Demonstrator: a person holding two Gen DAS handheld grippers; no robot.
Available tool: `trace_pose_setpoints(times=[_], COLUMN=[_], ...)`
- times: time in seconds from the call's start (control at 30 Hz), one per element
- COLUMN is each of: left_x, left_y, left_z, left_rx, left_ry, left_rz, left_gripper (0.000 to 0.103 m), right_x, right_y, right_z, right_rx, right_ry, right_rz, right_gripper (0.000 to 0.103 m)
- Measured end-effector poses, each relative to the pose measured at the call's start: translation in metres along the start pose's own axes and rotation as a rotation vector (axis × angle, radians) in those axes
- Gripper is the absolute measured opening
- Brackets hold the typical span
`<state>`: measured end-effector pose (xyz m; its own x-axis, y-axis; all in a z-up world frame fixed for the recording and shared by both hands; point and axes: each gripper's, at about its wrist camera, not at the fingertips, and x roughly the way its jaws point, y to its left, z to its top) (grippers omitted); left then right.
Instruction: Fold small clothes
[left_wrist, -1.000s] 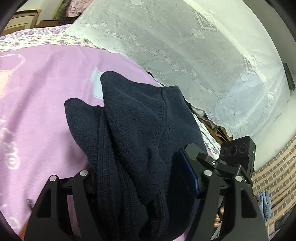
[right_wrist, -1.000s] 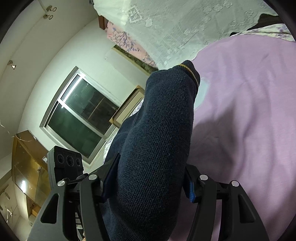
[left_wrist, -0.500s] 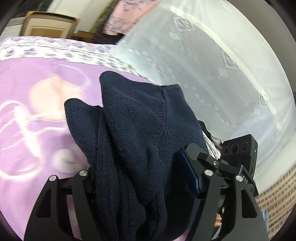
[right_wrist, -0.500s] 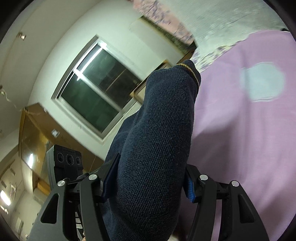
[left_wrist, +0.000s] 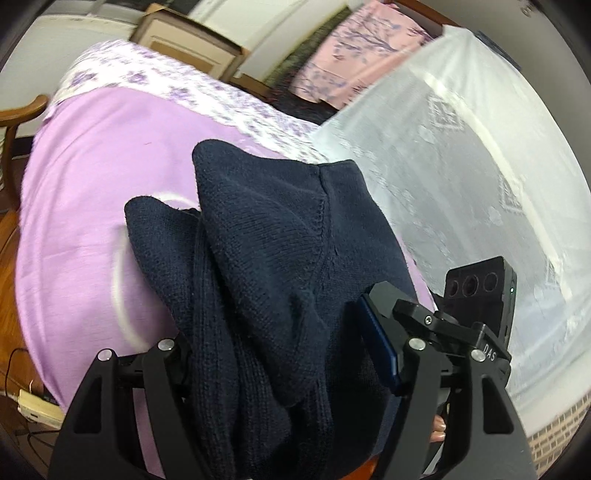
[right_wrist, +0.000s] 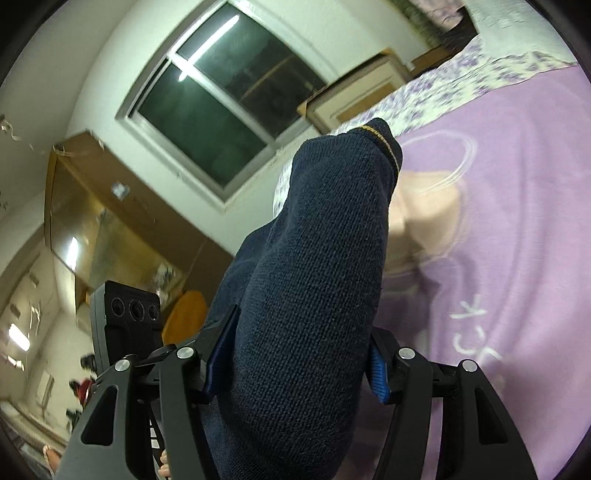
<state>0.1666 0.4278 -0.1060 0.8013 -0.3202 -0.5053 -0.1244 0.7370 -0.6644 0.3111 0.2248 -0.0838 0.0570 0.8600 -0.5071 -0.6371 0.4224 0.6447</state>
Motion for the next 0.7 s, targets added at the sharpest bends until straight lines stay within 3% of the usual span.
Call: trace_pose_setpoints(times=[0.17,0.3,0.37,0.5,0.7], left_x=[0.014,0.031,0.034,0.039,0.038], left_y=[0.018,0.021,0.018,0.012,0.011], left_z=[-0.008,-0.020,-0.023,-0.024,-0.027], left_rx=[-0.019,0.016,0.049,0.061,0.066], left_ry=[-0.005,0.013,0.005,0.005,-0.010], left_rz=[0.020,0.085,0.120,0.173,0.187], left_gripper=[0.069,0.070,0.070,0.072,0.074], right_x=[0.021,0.036,0.038,0.040,0.018], right_y=[-0.008,-0.030,-0.037,-0.032,-0.013], right_z=[0.004,-0.001,-0.001,0.000,-0.008], right_rx=[-0.015,0.049,0.085,0.066,-0.043], right_ry=[0.045,0.126,0.142,0.158,0.060], right_rz=[-0.041,-0.081,-0.064,-0.111,-0.281], right_gripper=[0.061,0.061,0.061,0.063,0.080])
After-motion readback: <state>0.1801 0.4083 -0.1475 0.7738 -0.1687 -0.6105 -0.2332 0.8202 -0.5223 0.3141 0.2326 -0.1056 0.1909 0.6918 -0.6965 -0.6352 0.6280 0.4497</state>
